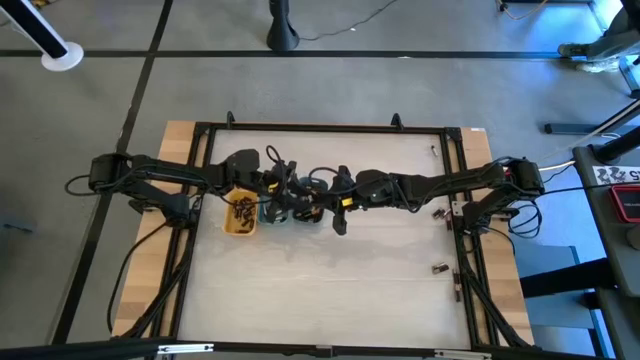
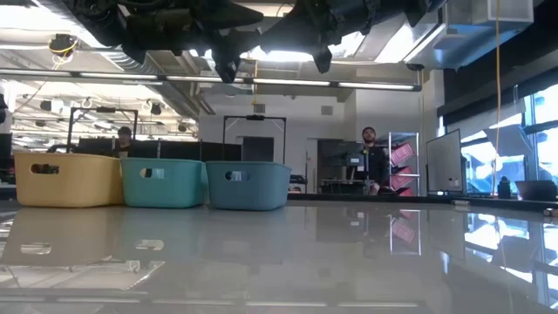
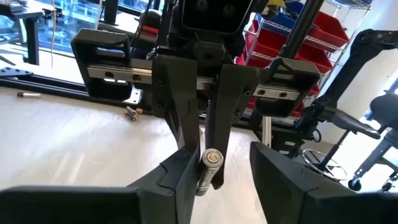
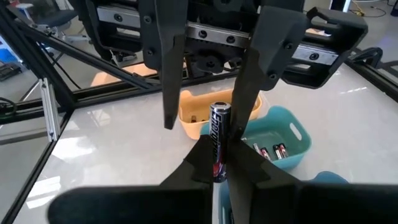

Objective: Sort batteries
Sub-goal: Put the silver battery into the green bin

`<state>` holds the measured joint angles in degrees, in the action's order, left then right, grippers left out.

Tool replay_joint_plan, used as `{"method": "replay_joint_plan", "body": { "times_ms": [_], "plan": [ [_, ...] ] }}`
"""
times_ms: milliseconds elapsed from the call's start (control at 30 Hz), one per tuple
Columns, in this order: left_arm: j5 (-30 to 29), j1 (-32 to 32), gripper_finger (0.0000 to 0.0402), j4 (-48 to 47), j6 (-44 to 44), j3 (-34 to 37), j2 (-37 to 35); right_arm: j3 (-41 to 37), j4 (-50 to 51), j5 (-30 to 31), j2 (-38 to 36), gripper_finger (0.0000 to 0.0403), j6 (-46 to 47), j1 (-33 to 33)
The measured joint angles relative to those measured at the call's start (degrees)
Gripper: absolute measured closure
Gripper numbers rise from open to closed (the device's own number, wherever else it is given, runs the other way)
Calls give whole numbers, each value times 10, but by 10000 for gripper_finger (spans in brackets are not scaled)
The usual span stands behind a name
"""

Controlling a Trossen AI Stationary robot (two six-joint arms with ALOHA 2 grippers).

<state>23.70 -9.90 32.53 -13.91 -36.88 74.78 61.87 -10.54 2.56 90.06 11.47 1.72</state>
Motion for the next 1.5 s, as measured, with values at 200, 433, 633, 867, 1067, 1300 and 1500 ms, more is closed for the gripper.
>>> {"method": "replay_joint_plan", "body": {
  "times_ms": [200,433,633,867,1067,1300,1500],
  "plan": [
    [-7,0,305,-3,8,0,0,0,-3,0,0,384,2,0],
    [-18,0,379,-8,8,0,0,0,-3,-1,0,384,6,0],
    [-29,0,377,-29,6,-2,0,0,-1,0,1,384,5,0],
    [-39,-8,377,-31,2,-2,-2,0,5,10,2,343,2,0],
    [-38,-32,377,-61,-4,0,-1,1,47,18,0,248,-14,0],
    [-39,-64,377,-142,-2,0,-7,1,170,53,-41,170,-14,0],
    [-58,-88,378,-274,-11,0,-44,1,336,146,-110,156,-7,1]
  ]
}}
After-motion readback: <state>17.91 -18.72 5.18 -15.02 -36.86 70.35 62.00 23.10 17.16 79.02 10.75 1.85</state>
